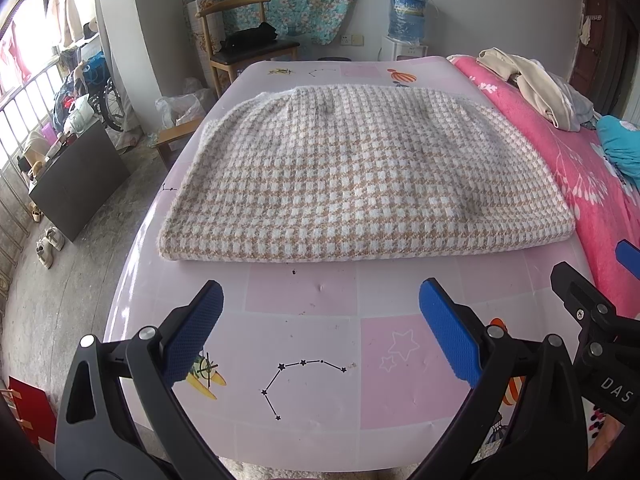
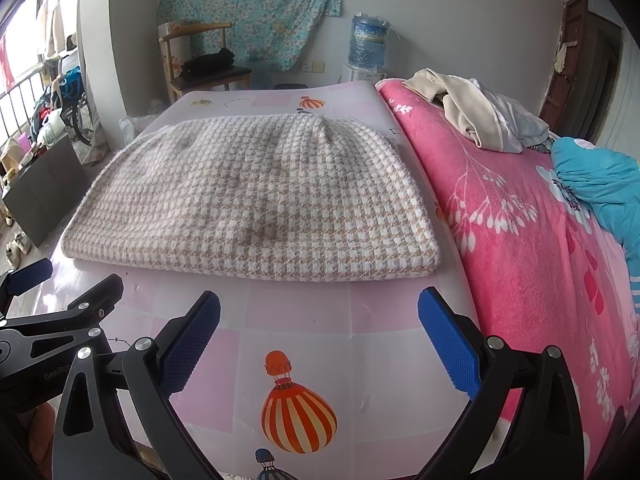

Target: Fold large clothes

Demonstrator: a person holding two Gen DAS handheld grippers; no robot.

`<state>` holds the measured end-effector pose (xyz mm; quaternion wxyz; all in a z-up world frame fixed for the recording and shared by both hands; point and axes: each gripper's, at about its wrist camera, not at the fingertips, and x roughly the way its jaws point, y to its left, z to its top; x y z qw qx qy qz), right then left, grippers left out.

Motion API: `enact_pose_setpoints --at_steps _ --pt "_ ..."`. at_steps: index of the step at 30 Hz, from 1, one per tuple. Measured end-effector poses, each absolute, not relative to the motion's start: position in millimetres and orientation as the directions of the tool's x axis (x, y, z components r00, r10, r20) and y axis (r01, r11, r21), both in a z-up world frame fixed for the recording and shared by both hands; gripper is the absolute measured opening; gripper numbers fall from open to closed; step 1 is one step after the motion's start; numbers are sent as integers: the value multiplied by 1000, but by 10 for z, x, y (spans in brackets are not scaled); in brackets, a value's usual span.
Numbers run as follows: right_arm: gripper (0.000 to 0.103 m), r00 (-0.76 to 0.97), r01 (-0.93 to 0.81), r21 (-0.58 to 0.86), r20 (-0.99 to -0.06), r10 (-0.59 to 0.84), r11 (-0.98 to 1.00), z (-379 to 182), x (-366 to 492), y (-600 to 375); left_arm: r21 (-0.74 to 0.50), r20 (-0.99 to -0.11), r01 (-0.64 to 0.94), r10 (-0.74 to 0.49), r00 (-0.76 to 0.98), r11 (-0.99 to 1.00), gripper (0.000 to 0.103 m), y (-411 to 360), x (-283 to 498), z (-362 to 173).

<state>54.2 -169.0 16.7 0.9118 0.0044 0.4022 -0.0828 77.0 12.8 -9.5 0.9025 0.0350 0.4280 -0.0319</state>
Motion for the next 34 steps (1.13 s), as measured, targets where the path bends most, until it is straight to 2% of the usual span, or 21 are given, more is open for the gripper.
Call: enact_pose_setpoints --at_steps 34 --pt "97 659 151 -61 -738 -147 987 143 547 -1679 33 -776 82 -27 631 996 95 155 783 -97"
